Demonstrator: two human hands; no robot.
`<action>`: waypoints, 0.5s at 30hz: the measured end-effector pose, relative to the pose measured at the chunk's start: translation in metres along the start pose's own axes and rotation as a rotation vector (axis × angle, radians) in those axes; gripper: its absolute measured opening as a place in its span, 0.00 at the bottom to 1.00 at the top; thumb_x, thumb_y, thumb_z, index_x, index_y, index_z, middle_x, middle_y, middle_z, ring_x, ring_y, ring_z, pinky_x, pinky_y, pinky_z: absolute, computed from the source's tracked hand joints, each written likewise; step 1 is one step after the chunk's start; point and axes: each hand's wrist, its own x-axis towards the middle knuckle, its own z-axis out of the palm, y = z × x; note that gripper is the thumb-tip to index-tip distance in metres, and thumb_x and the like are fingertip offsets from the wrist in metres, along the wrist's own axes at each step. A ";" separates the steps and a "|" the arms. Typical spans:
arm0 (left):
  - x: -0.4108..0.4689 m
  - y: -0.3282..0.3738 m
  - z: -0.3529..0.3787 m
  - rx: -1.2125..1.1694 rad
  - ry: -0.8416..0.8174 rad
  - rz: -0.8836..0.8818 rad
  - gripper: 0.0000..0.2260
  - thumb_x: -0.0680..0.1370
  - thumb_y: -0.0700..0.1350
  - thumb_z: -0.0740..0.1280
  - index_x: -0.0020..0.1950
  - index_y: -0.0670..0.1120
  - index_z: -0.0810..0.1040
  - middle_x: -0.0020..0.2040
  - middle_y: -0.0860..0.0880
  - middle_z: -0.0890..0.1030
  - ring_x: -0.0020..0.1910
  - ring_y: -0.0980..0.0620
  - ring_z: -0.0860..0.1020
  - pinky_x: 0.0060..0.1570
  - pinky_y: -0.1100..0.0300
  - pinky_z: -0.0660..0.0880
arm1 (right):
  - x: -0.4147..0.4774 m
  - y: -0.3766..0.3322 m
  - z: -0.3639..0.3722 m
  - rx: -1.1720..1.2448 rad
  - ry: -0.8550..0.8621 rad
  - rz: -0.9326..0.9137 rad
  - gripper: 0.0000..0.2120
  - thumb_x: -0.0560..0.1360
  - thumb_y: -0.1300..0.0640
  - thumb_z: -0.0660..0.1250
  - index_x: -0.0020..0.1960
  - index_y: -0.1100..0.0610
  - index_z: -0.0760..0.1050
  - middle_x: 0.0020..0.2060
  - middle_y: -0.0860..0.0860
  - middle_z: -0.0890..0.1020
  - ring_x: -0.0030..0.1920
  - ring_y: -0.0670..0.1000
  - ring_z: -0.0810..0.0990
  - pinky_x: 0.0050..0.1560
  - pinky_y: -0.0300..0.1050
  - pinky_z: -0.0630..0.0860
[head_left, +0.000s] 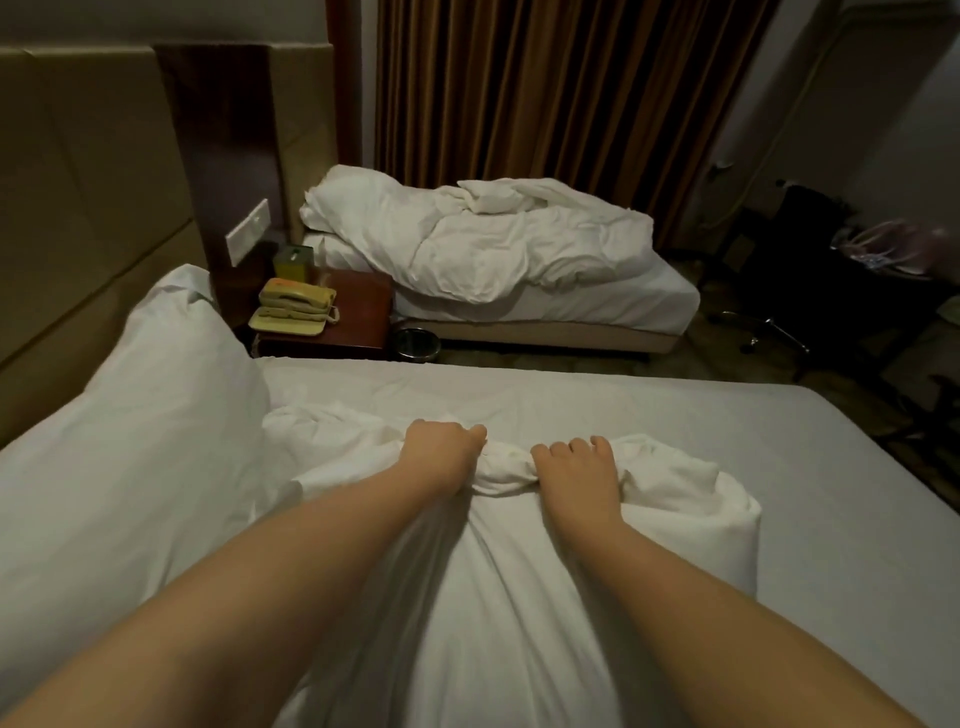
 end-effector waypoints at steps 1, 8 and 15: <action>0.014 -0.004 0.003 -0.002 -0.008 -0.001 0.15 0.76 0.42 0.62 0.62 0.48 0.67 0.55 0.47 0.78 0.53 0.45 0.77 0.45 0.56 0.63 | 0.010 0.001 0.007 0.030 0.023 0.019 0.13 0.77 0.59 0.59 0.60 0.52 0.72 0.54 0.51 0.79 0.58 0.56 0.74 0.69 0.53 0.57; 0.115 -0.022 0.025 -0.024 -0.024 -0.001 0.13 0.76 0.38 0.59 0.59 0.47 0.68 0.52 0.48 0.79 0.52 0.45 0.77 0.55 0.52 0.62 | 0.103 0.026 0.060 0.043 0.118 0.052 0.15 0.55 0.63 0.77 0.38 0.53 0.78 0.29 0.49 0.78 0.33 0.54 0.78 0.53 0.55 0.76; 0.226 -0.034 0.099 -0.070 -0.029 -0.110 0.09 0.78 0.44 0.58 0.58 0.49 0.69 0.51 0.49 0.78 0.50 0.46 0.76 0.53 0.53 0.62 | 0.221 0.037 0.149 0.097 -0.055 -0.025 0.05 0.70 0.57 0.72 0.45 0.52 0.78 0.34 0.49 0.80 0.38 0.52 0.78 0.52 0.50 0.71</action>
